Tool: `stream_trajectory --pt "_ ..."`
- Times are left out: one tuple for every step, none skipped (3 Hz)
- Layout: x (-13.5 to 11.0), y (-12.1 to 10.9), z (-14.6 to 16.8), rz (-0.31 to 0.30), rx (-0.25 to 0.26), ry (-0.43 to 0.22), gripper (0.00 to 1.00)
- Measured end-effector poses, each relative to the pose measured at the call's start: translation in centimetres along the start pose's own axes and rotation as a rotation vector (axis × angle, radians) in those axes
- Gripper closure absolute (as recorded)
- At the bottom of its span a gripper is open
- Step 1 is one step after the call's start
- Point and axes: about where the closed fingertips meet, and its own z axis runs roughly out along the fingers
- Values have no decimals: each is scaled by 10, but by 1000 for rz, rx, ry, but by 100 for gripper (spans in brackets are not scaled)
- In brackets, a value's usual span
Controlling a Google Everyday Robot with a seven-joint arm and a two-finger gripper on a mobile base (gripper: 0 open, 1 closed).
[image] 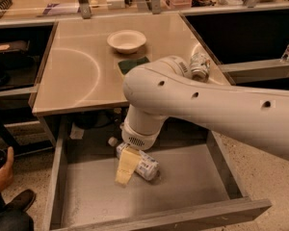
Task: Pick blue plastic bottle from top drawer and place on counter
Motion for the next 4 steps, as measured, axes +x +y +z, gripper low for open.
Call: stream_trajectory --pt "12 -14 33 37 -11 -23 0" --pt "19 -24 60 63 -22 -27 0" --pt "21 -29 83 81 -39 -17 0" --pt "18 -31 103 62 -47 -2 0"
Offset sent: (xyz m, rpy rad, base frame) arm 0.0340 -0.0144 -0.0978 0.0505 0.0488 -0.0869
